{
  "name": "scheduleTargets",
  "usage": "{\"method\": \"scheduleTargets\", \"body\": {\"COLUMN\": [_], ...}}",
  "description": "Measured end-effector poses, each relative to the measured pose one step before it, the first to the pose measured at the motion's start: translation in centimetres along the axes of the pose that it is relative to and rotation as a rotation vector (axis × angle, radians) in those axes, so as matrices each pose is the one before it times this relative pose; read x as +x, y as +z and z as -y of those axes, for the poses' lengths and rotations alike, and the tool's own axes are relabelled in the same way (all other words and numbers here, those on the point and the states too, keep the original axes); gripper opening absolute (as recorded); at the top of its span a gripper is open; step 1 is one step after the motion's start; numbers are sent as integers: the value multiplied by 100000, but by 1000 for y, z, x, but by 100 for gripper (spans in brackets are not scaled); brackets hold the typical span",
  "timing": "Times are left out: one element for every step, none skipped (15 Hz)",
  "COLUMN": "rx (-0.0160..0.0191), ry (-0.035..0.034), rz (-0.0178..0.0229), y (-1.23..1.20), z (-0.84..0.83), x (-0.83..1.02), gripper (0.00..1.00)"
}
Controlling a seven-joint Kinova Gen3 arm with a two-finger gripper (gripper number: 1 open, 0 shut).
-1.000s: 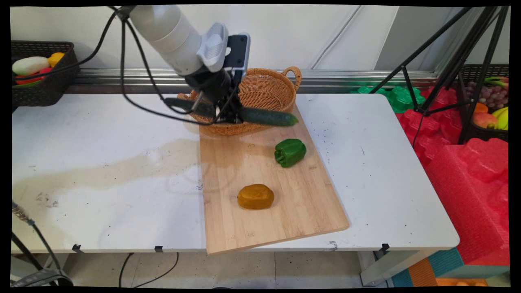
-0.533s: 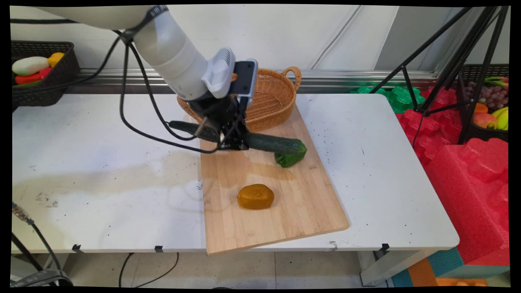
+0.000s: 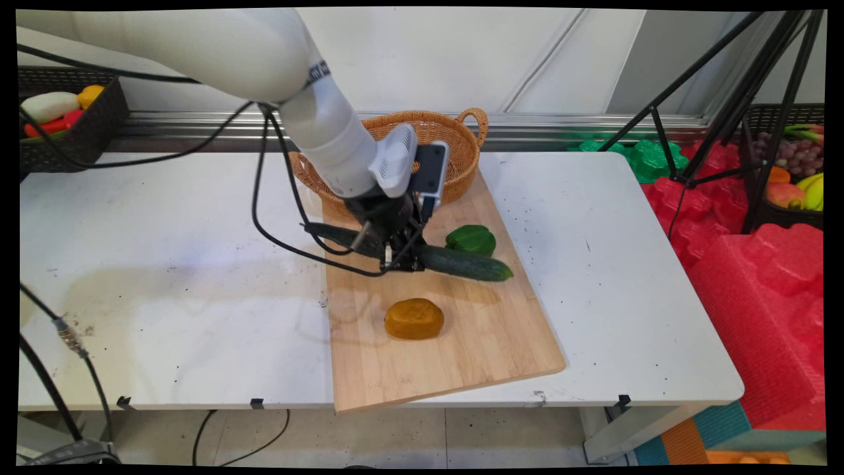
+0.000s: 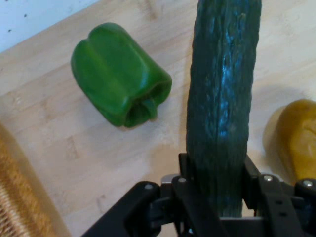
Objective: Place the picked object on the cutting board
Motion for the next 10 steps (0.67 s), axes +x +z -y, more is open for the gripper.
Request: {"method": "scheduleTargets", "body": {"rx": [-852, -831, -843, -679, -630, -462, -527, -347, -323, -319], "ry": [705, 643, 509, 306, 272, 102, 81, 4, 1, 59], "rz": [104, 73, 33, -27, -81, -49, -72, -59, -65, -109], "y": [856, 810, 748, 585, 607, 472, 560, 361, 375, 326], "z": [170, 164, 147, 116, 139, 117, 151, 101, 114, 109], "x": [39, 15, 2, -5, -37, -60, -69, -60, -88, -55], "gripper": [0, 0, 0, 0, 0, 0, 0, 0, 0, 0]}}
